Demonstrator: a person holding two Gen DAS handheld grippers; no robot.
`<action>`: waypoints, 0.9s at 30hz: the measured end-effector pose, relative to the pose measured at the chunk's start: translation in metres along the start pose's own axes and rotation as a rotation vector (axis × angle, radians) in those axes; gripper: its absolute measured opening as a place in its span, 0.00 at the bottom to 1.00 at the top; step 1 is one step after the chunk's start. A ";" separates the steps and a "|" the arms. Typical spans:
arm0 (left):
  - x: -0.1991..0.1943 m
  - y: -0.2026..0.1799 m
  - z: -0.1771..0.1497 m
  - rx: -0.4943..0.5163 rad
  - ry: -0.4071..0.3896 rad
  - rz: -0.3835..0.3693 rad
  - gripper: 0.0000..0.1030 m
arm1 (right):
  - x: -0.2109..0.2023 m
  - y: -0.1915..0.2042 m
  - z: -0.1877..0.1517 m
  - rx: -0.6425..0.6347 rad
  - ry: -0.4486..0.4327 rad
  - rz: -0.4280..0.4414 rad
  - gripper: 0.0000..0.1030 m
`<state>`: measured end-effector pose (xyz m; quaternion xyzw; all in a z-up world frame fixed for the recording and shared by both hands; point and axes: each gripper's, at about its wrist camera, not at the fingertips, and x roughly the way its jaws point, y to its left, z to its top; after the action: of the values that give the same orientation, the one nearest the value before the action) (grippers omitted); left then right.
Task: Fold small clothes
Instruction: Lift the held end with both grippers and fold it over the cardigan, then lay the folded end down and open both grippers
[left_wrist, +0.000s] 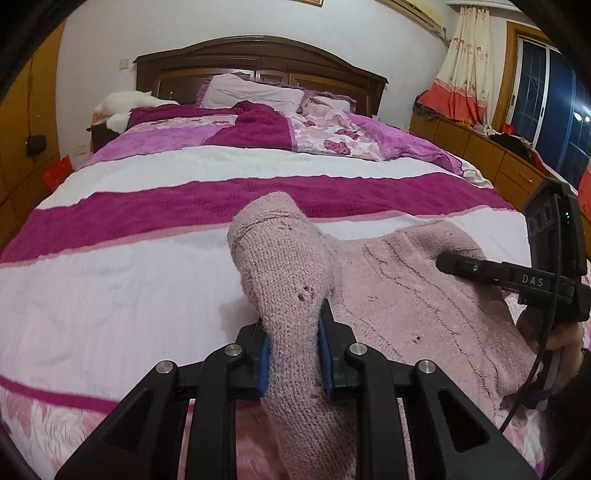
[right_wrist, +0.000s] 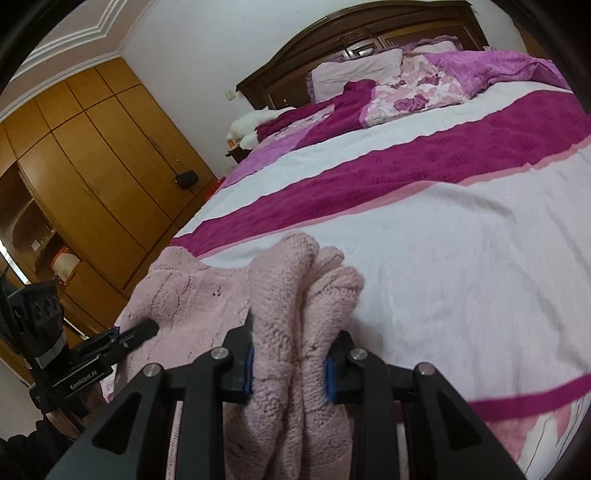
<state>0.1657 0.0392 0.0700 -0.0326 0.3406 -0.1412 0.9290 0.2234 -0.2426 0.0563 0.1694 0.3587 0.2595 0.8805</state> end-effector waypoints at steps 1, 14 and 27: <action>0.004 0.000 0.003 0.009 -0.002 0.006 0.00 | 0.001 -0.001 0.003 0.001 -0.004 -0.001 0.28; 0.073 0.023 0.051 -0.003 0.046 0.069 0.00 | 0.045 -0.024 0.046 0.044 -0.026 -0.041 0.28; 0.071 0.047 0.065 -0.030 0.072 0.138 0.08 | 0.056 -0.030 0.061 -0.026 -0.018 -0.411 0.72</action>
<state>0.2707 0.0620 0.0681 -0.0180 0.3774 -0.0728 0.9230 0.3118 -0.2412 0.0532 0.0835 0.3746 0.0775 0.9202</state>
